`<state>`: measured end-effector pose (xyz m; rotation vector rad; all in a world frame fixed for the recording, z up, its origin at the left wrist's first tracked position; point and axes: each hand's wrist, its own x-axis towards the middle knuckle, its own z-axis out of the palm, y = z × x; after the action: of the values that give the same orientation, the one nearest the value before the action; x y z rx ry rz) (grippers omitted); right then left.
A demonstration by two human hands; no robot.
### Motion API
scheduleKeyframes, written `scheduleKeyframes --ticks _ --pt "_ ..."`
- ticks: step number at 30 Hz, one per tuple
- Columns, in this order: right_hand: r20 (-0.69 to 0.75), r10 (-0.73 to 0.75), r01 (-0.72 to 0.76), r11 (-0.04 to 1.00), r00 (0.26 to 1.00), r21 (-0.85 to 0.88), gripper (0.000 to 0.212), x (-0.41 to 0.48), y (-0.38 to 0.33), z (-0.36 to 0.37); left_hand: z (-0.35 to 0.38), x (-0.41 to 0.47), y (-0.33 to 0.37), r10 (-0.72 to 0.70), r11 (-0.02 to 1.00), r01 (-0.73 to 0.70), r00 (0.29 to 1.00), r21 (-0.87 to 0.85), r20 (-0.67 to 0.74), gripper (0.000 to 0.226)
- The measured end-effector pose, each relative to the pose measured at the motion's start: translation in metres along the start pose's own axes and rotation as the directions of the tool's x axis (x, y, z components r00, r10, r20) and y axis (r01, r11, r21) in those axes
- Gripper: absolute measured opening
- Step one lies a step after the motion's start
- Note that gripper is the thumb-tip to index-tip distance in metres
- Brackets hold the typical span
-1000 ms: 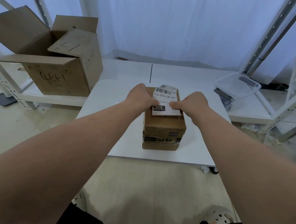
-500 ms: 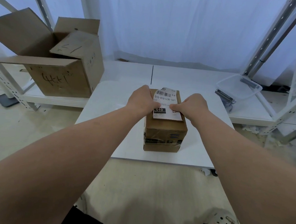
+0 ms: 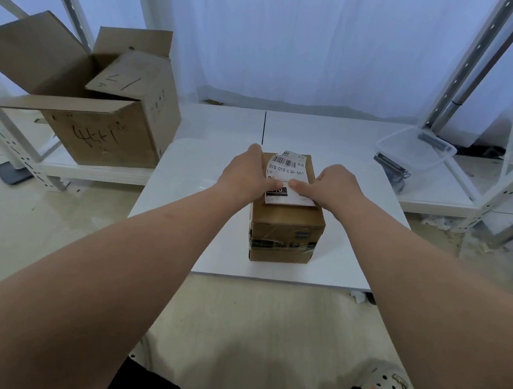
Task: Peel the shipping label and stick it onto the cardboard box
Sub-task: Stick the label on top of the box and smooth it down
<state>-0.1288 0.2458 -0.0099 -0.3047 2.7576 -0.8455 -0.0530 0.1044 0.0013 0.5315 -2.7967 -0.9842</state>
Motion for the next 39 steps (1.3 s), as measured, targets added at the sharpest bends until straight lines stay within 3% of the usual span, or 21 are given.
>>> scheduleKeyframes --ticks 5,10,13,17,19,22,24,27,30,33,36,39 --pt "0.01 -0.011 0.01 0.995 1.0 0.095 0.051 -0.003 0.003 -0.005 -0.002 -0.001 -0.007 0.054 0.999 -0.054 0.998 -0.01 0.038 0.039" --pt "0.034 -0.03 0.024 0.985 0.999 0.168 0.038 -0.015 -0.001 -0.008 -0.007 -0.001 -0.021 -0.002 0.997 0.007 0.998 -0.08 0.062 0.042" --pt "0.028 -0.072 0.071 0.997 0.997 0.042 0.037 -0.013 -0.005 -0.009 -0.005 -0.001 -0.023 -0.049 0.991 0.057 0.996 -0.122 0.069 0.052" --pt "0.039 -0.102 0.104 0.992 0.994 -0.072 0.058 -0.012 -0.011 -0.005 0.001 -0.003 -0.016 -0.128 0.966 0.156 0.981 -0.205 0.143 0.075" --pt "0.052 -0.089 0.093 0.994 0.995 -0.066 0.059 -0.01 -0.01 -0.004 0.0 -0.002 -0.014 -0.152 0.951 0.191 0.974 -0.243 0.17 0.056" --pt "0.078 -0.056 0.05 0.995 0.995 0.082 0.05 -0.009 -0.006 -0.006 -0.007 -0.003 -0.015 -0.164 0.909 0.234 0.962 -0.345 0.219 0.028" --pt "0.092 -0.05 0.035 0.987 0.995 0.154 0.038 -0.012 -0.006 -0.009 -0.009 -0.002 -0.019 -0.171 0.888 0.258 0.954 -0.381 0.247 0.04" --pt "0.098 -0.058 0.045 0.99 0.993 0.131 0.035 -0.014 -0.007 -0.009 -0.014 -0.003 -0.025 -0.174 0.856 0.295 0.938 -0.423 0.301 0.051" --pt "0.038 -0.17 0.174 0.976 0.985 -0.135 0.034 -0.016 -0.011 -0.011 -0.019 -0.003 -0.028 -0.161 0.85 0.302 0.929 -0.431 0.334 0.049" --pt "0.019 -0.466 0.444 0.829 0.885 -0.339 0.015 -0.021 -0.017 -0.012 -0.018 -0.005 -0.026 -0.157 0.872 0.278 0.938 -0.403 0.308 0.044" --pt "0.158 -0.587 0.606 0.749 0.794 -0.268 0.025 -0.028 -0.019 -0.009 -0.015 -0.006 -0.023 -0.151 0.901 0.238 0.956 -0.364 0.251 0.043" --pt "0.168 -0.529 0.554 0.813 0.832 -0.179 0.033 -0.03 -0.014 -0.014 -0.014 -0.006 -0.021 -0.147 0.927 0.211 0.966 -0.312 0.214 0.042"
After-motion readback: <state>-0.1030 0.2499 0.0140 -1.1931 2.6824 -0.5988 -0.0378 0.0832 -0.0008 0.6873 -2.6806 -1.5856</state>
